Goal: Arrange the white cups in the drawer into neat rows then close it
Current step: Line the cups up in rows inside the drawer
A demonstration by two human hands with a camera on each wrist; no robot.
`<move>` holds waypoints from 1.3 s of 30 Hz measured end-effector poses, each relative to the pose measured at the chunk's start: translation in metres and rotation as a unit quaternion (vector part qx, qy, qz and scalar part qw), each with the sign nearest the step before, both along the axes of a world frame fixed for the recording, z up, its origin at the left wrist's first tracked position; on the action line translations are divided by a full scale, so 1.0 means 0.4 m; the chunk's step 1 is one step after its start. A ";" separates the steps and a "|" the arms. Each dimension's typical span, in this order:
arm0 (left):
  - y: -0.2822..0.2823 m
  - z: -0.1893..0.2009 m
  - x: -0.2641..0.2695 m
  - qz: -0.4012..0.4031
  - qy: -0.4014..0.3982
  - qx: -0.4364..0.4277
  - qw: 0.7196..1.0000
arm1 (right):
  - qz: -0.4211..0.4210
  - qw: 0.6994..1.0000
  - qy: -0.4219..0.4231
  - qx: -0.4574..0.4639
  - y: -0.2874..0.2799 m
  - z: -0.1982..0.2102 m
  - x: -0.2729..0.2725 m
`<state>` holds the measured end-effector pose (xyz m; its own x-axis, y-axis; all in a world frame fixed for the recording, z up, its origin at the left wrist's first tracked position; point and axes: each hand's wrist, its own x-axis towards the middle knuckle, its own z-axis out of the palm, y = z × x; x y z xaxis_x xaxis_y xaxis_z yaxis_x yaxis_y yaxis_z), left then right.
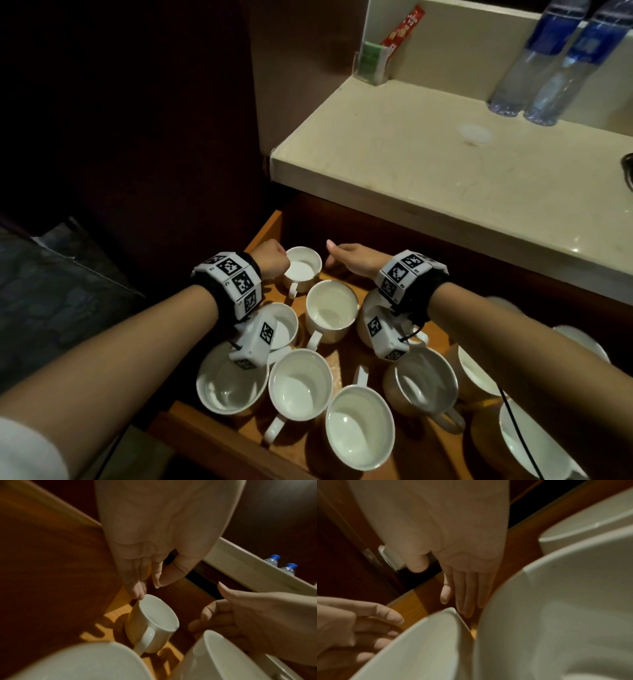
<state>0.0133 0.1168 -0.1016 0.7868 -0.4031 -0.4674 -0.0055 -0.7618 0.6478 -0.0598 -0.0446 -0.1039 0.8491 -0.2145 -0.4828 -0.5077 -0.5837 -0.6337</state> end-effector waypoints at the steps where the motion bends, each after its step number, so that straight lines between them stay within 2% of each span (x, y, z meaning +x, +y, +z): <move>1: 0.001 0.006 0.001 0.002 -0.003 -0.008 1.000 | -0.014 1.000 -0.011 0.008 -0.001 0.005 -0.004; 4: 0.003 0.029 -0.004 -0.002 0.018 -0.041 0.999 | -0.065 0.994 -0.034 0.084 -0.008 0.024 -0.024; 8: 0.004 0.066 -0.034 -0.038 0.056 -0.030 0.997 | -0.075 0.994 -0.027 0.076 -0.017 0.057 -0.073; 12: -0.003 0.094 -0.075 -0.085 0.070 -0.032 0.993 | -0.087 0.994 -0.061 0.013 -0.028 0.080 -0.128; 16: -0.031 0.122 -0.101 -0.132 0.023 -0.060 0.989 | -0.101 0.992 -0.063 -0.052 -0.054 0.090 -0.195; 20: -0.094 0.145 -0.152 -0.129 0.006 -0.095 0.987 | -0.117 0.982 -0.081 -0.121 -0.084 0.087 -0.275; 22: -0.122 0.143 -0.180 -0.124 0.022 -0.090 0.988 | -0.131 0.979 -0.070 -0.137 -0.091 0.080 -0.306; 25: -0.161 0.129 -0.227 -0.154 0.091 -0.032 0.983 | -0.145 0.976 -0.044 -0.156 -0.095 0.061 -0.345; 29: -0.184 0.115 -0.266 -0.193 0.117 0.046 0.973 | -0.149 0.980 -0.013 -0.128 -0.085 0.037 -0.370; 33: -0.194 0.114 -0.284 -0.206 0.095 0.054 0.972 | -0.146 0.987 -0.022 -0.060 -0.068 0.028 -0.385; 39: -0.209 0.103 -0.270 -0.190 0.077 0.042 0.978 | -0.165 0.984 -0.043 -0.042 -0.069 0.024 -0.396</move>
<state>-0.0946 0.0331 -0.0603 0.5052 -0.6079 -0.6126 -0.2049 -0.7740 0.5990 -0.2182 -0.0720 -0.0944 0.7632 -0.5221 -0.3808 -0.6254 -0.4483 -0.6387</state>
